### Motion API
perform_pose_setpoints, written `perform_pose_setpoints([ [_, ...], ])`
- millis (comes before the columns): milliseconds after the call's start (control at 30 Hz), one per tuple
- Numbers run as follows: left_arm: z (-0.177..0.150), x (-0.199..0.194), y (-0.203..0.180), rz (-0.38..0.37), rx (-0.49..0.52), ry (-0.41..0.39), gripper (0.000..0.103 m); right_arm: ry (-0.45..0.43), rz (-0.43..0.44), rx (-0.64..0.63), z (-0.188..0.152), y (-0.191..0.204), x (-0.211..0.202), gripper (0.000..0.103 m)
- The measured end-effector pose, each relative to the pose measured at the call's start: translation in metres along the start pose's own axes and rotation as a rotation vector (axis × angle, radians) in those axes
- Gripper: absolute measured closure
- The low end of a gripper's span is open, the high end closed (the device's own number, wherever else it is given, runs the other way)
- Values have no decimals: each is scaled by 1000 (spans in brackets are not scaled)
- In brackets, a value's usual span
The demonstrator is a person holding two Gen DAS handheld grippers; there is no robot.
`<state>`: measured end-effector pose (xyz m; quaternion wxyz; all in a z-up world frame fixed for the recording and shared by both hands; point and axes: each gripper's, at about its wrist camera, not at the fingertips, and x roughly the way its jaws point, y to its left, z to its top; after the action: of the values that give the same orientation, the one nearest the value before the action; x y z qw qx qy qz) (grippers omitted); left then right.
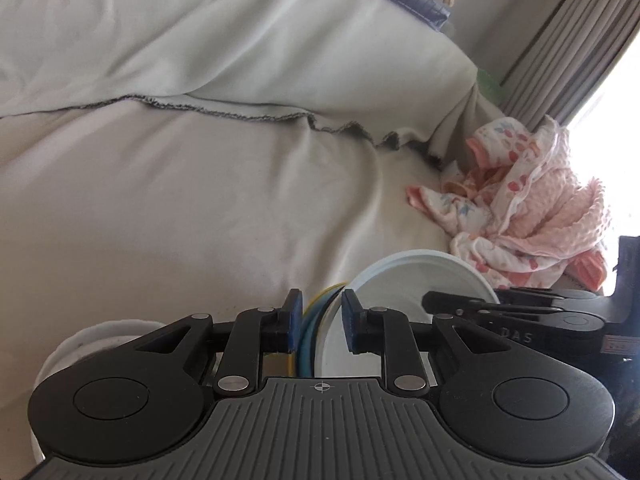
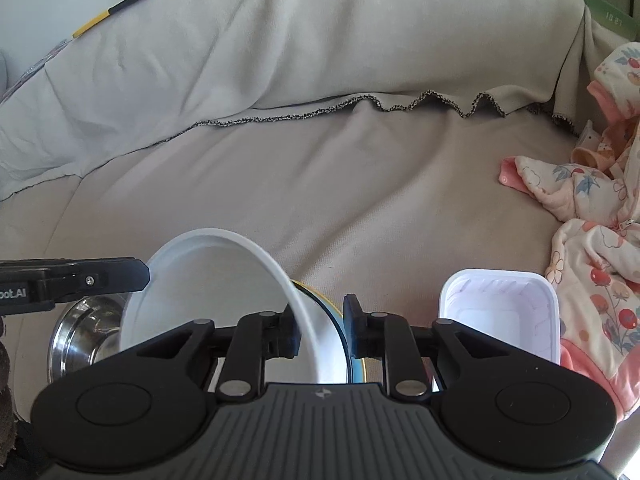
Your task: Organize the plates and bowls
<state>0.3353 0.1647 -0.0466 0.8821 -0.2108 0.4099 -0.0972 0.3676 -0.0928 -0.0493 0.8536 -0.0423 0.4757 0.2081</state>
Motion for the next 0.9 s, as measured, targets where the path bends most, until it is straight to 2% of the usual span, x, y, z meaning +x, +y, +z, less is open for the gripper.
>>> perform_pose_setpoints([
  [100,-3,2,1,-47,-10,37,77,-55,-17,-8,-12,1,-14,70],
  [200,-6,1,-3,-42,-2,36,77,-123,-25,3,-26,-1,-30,59],
  [300,-7,-3,-3,-82,-16,40,77,-171,-32,4,-40,-3,-39,49],
  [367,-8,-7,-5,-115,-13,33,77,-183,-46,25,-48,-8,-40,49],
  [467,-8,-11,-10,-144,5,19,77,-144,-51,118,-55,-24,-31,50],
  [600,-9,-12,-13,-92,21,6,77,-90,-14,171,-65,-32,-24,67],
  [667,-10,-13,-14,-52,38,-5,77,-105,-1,168,-69,-25,-30,67],
  [767,-12,-26,-10,-59,50,-17,77,-174,3,155,-76,-13,-53,67],
  [833,-17,-42,-5,-45,71,-50,77,-240,4,106,-82,-2,-73,63],
  [900,-22,-58,3,-8,85,-84,77,-296,3,34,-91,15,-89,45],
])
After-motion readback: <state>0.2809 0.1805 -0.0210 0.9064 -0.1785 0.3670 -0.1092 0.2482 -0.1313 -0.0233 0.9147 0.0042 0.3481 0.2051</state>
